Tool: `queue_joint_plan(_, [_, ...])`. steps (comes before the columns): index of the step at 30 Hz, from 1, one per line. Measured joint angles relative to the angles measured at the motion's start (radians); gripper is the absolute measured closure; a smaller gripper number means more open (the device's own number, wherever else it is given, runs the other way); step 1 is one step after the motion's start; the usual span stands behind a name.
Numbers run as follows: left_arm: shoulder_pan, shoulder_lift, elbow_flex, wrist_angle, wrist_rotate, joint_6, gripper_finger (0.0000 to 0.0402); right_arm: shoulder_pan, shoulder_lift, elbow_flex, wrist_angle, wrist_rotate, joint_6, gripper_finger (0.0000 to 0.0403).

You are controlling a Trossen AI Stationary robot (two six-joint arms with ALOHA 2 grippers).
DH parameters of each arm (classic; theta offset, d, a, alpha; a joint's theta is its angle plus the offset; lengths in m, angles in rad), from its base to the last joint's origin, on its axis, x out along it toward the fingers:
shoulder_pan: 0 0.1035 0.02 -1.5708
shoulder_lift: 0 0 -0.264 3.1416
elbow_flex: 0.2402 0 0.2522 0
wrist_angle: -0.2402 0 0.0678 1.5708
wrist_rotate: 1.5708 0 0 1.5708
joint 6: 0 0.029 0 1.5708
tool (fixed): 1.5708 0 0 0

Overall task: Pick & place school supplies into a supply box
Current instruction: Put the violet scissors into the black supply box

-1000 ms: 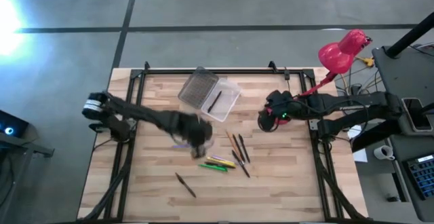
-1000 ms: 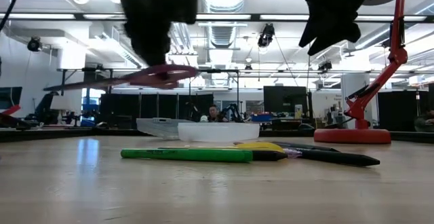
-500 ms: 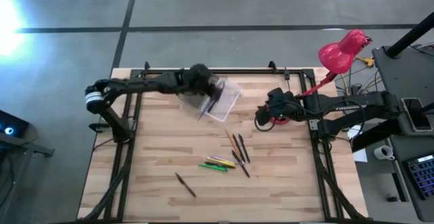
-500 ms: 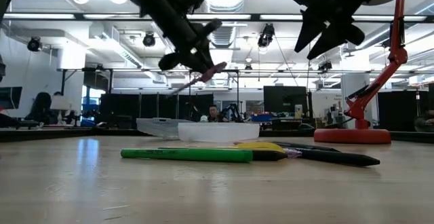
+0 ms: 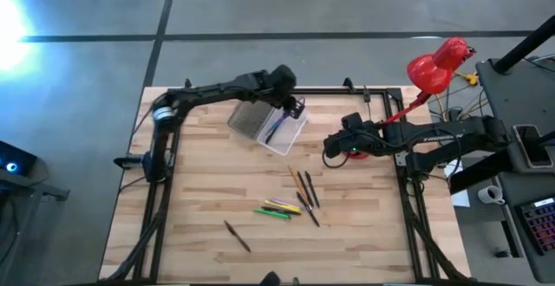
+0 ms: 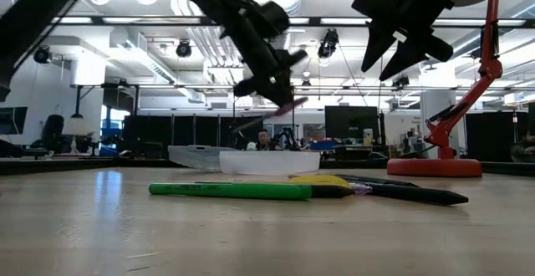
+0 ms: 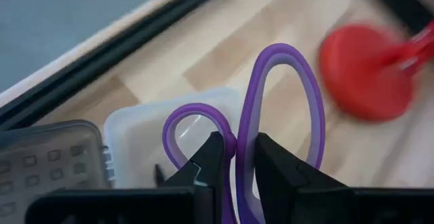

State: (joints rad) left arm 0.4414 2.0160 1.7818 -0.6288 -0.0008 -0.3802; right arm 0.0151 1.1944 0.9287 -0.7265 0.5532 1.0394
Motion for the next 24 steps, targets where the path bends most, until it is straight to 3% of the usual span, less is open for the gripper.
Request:
queue_joint_plan(3, [-0.002,0.080,0.105,-0.104,0.016,0.045,0.0360,0.000,0.007,0.000,0.000,0.000,0.002,0.0200])
queue_joint_plan(7, [-0.002,0.127,0.138,-0.104,0.026,0.069,0.0354,0.000,0.007,0.000,0.000,0.000,0.001,0.0200])
queue_joint_plan(24, [0.002,0.164,-0.019,-0.020,-0.053,0.110,0.0359,0.000,0.007,-0.002,-0.015,0.007,-0.026,0.0200])
